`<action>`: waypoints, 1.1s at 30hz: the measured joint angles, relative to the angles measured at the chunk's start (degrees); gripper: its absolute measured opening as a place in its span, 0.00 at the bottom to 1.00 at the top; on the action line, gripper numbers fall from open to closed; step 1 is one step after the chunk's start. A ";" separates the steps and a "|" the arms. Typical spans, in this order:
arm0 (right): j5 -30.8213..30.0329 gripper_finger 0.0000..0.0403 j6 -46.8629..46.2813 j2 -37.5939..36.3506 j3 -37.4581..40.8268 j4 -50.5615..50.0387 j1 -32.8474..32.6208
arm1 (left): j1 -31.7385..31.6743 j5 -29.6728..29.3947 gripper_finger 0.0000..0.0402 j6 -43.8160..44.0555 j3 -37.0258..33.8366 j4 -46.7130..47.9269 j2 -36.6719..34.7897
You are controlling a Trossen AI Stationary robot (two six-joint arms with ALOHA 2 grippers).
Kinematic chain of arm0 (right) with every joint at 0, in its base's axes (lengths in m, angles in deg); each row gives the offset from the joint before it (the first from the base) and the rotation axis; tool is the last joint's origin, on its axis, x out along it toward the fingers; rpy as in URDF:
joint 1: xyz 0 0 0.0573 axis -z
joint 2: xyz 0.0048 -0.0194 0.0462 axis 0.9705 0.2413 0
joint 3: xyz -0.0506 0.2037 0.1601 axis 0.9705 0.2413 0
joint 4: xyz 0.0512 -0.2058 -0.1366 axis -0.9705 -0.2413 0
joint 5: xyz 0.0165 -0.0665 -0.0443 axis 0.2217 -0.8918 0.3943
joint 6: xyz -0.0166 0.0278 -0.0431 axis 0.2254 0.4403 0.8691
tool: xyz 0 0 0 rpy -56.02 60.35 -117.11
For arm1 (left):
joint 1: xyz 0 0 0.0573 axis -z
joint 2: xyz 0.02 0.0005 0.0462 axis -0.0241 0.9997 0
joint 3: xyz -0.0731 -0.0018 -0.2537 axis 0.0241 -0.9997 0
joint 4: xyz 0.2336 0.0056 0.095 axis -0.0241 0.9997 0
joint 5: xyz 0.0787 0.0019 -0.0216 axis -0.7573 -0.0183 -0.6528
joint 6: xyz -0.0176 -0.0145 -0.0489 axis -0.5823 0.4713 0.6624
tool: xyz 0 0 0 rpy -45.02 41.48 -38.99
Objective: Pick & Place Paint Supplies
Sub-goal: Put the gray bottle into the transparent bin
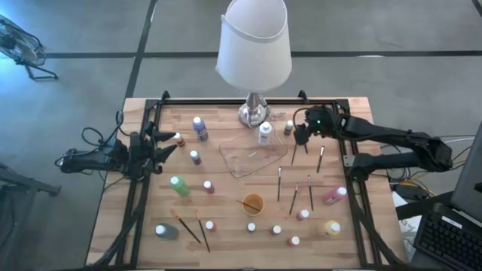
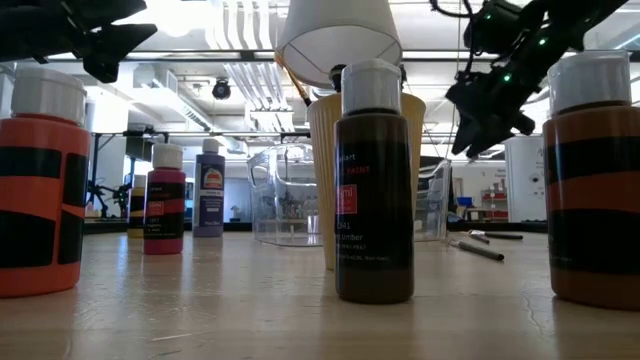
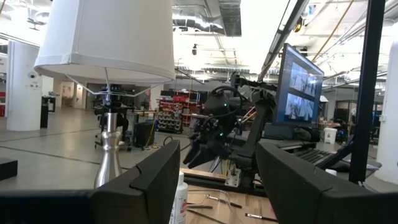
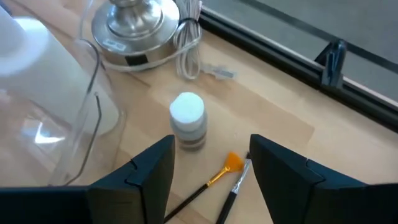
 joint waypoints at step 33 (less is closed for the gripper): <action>1.38 0.53 0.77 17.87 0.09 14.73 2.23 | 0.01 0.00 0.54 0.00 0.00 0.00 0.00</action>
